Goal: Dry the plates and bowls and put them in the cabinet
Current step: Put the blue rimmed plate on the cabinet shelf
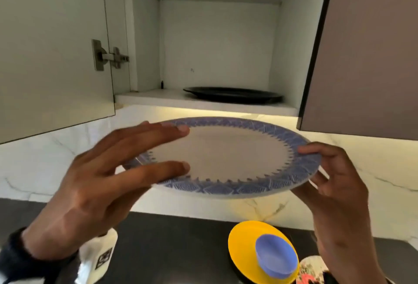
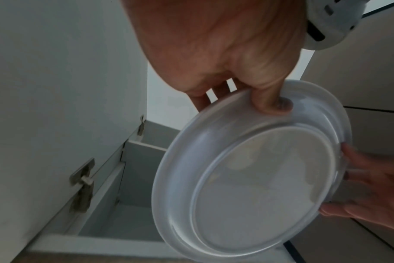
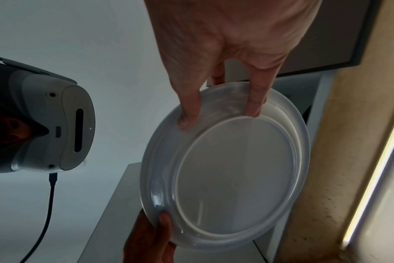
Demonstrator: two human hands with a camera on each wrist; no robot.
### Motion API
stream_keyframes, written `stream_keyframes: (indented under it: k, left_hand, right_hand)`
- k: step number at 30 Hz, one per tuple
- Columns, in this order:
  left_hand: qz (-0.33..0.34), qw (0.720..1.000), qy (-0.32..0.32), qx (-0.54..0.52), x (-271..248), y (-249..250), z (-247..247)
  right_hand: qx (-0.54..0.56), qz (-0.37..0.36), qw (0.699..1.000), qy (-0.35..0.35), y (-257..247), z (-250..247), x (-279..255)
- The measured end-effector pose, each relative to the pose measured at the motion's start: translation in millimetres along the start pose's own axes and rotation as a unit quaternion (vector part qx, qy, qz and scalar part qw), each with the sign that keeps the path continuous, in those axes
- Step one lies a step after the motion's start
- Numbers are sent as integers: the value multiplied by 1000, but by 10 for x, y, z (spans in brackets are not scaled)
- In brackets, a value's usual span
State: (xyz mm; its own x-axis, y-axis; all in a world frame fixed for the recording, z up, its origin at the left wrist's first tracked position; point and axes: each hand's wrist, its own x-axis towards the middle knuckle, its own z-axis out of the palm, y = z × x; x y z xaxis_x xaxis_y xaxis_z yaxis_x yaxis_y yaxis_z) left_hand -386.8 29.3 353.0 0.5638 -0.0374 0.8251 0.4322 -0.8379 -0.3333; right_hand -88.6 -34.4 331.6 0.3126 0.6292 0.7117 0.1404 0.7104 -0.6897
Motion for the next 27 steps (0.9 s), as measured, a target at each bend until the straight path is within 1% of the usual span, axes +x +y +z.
stream_keyframes:
  k: [3, 5, 7, 9, 11, 14, 18, 24, 27]
  left_hand:
    - [7, 999, 33, 39, 170, -147, -38]
    - [-4, 996, 67, 58, 284, -212, -16]
    - [-41, 990, 119, 68, 405, -245, 45]
    - [-97, 980, 168, 49, 514, -264, 151]
    - [-138, 969, 198, 45, 622, -292, 277]
    - [-186, 956, 226, 27, 728, -382, 466]
    - [-242, 939, 244, 4, 824, -524, 706]
    - [-286, 927, 240, -38, 929, -752, 1020]
    - [-294, 926, 232, -45, 968, -867, 1178]
  right_hand:
    - [9, -38, 999, 13, -83, 56, 201]
    - [28, -56, 998, 29, -95, 77, 327]
    - [40, -68, 996, 46, -85, 108, 462]
    - [44, -70, 995, 60, -59, 158, 584]
    - [43, -68, 994, 71, -1, 182, 710]
    - [28, -66, 994, 86, 124, 198, 895]
    - [21, -62, 993, 98, 266, 203, 1133]
    - [-2, -59, 994, 95, 476, 176, 1401]
    - [-7, -52, 994, 96, 605, 169, 1497]
